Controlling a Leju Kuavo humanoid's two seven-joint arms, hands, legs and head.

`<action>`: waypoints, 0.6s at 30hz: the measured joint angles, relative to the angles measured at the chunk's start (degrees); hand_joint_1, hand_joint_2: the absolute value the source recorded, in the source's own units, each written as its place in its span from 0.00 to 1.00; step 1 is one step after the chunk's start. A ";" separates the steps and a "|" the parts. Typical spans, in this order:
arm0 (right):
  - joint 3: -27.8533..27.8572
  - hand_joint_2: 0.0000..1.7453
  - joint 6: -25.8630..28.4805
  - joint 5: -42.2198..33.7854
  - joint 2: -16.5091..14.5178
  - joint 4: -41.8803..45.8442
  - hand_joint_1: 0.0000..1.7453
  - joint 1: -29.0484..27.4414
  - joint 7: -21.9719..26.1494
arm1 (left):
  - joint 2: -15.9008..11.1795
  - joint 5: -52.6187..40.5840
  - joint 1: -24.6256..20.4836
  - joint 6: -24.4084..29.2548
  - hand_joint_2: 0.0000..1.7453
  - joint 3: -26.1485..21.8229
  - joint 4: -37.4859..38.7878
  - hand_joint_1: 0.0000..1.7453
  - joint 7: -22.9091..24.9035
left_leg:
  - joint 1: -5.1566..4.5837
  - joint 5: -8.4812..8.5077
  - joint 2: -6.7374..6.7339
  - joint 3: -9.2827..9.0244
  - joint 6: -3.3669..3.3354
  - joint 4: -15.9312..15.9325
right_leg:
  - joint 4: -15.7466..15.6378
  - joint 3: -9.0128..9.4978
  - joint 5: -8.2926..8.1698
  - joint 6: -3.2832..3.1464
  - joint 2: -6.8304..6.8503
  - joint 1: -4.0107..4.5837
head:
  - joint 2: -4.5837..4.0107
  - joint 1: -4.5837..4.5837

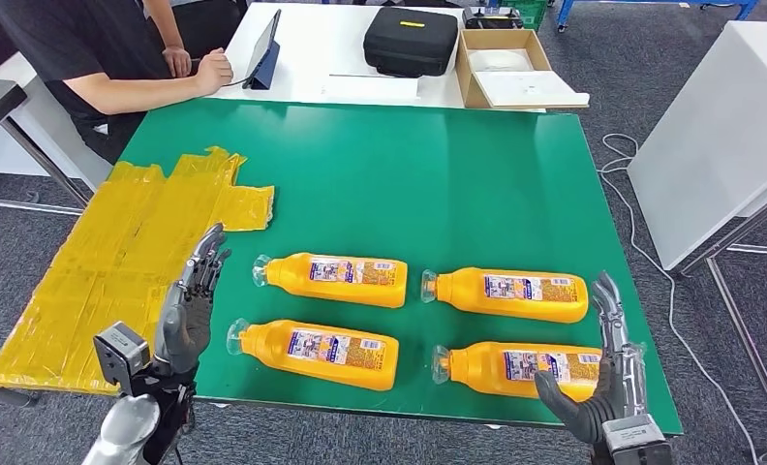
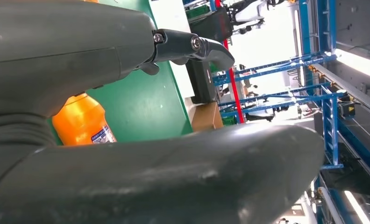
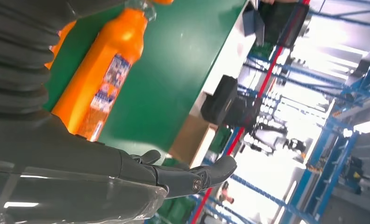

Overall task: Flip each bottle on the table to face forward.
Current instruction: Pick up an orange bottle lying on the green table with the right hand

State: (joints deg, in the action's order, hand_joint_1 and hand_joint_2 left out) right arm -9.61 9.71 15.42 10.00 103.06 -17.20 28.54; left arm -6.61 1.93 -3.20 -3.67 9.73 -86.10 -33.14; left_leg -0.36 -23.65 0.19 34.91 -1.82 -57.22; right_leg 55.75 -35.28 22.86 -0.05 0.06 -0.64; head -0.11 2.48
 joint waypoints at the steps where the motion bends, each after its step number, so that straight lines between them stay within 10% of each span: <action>1: 0.14 0.50 0.44 0.70 0.04 0.26 0.00 -0.26 -0.04 | 0.02 -0.90 -0.06 0.86 0.00 0.01 0.10 0.00 -0.09 | 0.00 0.00 0.00 0.00 0.00 0.00 | 0.00 0.00 0.00 0.00 0.00 0.00 | 0.00 0.00; 3: 0.26 1.00 1.94 3.60 0.34 0.80 0.00 -0.85 -0.82 | 0.05 -3.96 -0.10 3.77 0.00 0.00 0.21 0.00 -0.30 | 0.00 0.00 0.00 -0.01 0.00 0.00 | 0.00 0.00 0.00 0.00 0.00 0.00 | 0.00 -0.01; 10: 0.14 1.00 5.89 21.70 5.22 3.68 0.00 -4.79 -13.30 | -0.31 -6.55 0.83 6.49 0.00 -1.38 0.97 0.00 -0.93 | -0.01 -0.02 0.02 0.02 -0.01 0.00 | 0.00 0.02 0.00 0.01 0.01 -0.02 | 0.00 0.00; 18: 0.68 1.00 -1.72 26.10 18.10 7.22 0.00 -13.28 -29.22 | -1.56 -5.28 5.83 4.13 0.00 -5.26 -0.10 0.00 -2.50 | -0.05 -0.14 -0.01 0.04 -0.16 0.00 | -0.03 -0.01 0.02 0.03 0.00 -0.06 | 0.00 0.00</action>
State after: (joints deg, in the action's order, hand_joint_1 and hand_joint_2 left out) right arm -8.92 7.99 41.52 28.10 110.28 -30.48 -0.68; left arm -8.16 -3.35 2.63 0.47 4.47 -86.19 -35.64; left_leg -0.41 -23.79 0.18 34.95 -1.99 -57.22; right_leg 55.73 -35.28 22.88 -0.01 0.06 -0.70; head -0.11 2.48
